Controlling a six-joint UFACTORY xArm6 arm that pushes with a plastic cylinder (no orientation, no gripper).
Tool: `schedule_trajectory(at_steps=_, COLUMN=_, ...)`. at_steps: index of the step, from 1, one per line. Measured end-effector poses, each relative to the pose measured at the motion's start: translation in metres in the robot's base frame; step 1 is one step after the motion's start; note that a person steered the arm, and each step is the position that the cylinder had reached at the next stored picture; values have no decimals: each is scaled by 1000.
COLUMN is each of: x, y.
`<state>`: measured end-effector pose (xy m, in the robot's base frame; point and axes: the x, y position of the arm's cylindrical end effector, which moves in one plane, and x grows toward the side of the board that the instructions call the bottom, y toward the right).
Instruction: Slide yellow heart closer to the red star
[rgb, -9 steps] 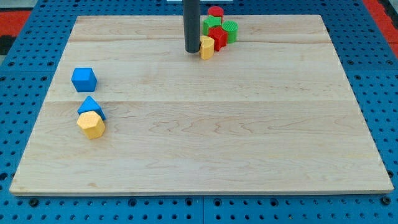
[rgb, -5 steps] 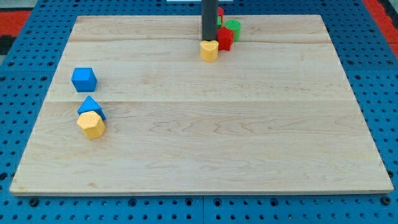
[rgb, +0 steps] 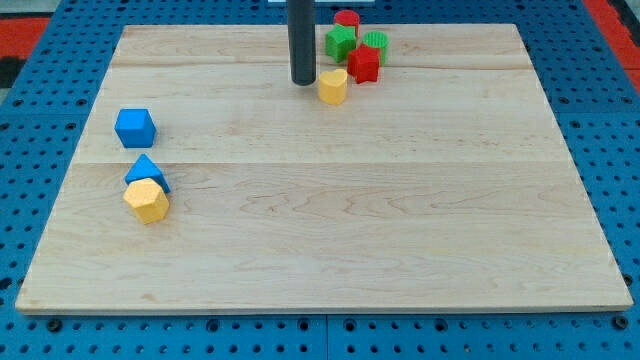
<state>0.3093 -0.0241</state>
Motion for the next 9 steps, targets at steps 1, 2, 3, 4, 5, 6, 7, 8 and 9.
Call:
schedule_trajectory(at_steps=1, x=27, y=0)
schedule_trajectory(at_steps=2, x=42, y=0)
schedule_trajectory(at_steps=3, x=41, y=29)
schedule_trajectory(at_steps=4, x=40, y=49)
schedule_trajectory(at_steps=5, x=39, y=14)
schedule_trajectory(at_steps=6, x=39, y=-25)
schedule_trajectory(at_steps=7, x=27, y=-22)
schedule_trajectory(at_steps=8, x=10, y=-21)
schedule_trajectory(at_steps=9, x=13, y=21)
